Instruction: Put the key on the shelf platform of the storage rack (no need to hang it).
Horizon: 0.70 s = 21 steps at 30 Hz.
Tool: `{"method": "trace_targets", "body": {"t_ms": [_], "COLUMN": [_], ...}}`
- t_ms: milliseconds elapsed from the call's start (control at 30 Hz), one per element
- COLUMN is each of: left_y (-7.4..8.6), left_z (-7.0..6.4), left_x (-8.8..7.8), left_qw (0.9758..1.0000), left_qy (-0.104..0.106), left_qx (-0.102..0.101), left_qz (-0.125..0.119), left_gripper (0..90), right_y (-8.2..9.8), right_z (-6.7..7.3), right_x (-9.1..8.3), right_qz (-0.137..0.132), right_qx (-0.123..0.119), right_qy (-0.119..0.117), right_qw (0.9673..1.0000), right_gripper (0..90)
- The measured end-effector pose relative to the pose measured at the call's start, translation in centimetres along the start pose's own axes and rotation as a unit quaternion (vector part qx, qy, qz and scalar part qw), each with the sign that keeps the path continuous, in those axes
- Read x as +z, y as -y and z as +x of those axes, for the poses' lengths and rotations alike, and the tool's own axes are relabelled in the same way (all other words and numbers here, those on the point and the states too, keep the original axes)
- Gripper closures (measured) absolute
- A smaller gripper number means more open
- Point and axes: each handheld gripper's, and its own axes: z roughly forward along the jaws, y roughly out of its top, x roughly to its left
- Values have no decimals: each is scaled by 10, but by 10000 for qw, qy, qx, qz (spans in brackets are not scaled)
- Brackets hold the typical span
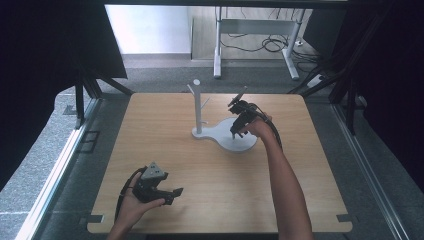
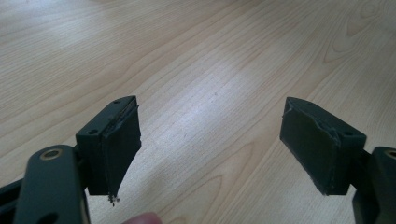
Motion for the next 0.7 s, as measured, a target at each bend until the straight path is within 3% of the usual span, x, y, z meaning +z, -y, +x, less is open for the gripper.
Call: {"method": "trace_targets", "body": {"t_ms": [700], "left_y": [0], "left_z": [0], "left_x": [0], "left_qw": [10000], "left_qy": [-8], "left_qx": [21], "left_qz": [-9], "left_gripper": [207], "right_y": [11], "right_z": [-4], "right_x": [30], "right_qz": [31], "right_qx": [198], "right_qy": [46], "right_qw": [9998], "right_gripper": [621]}}
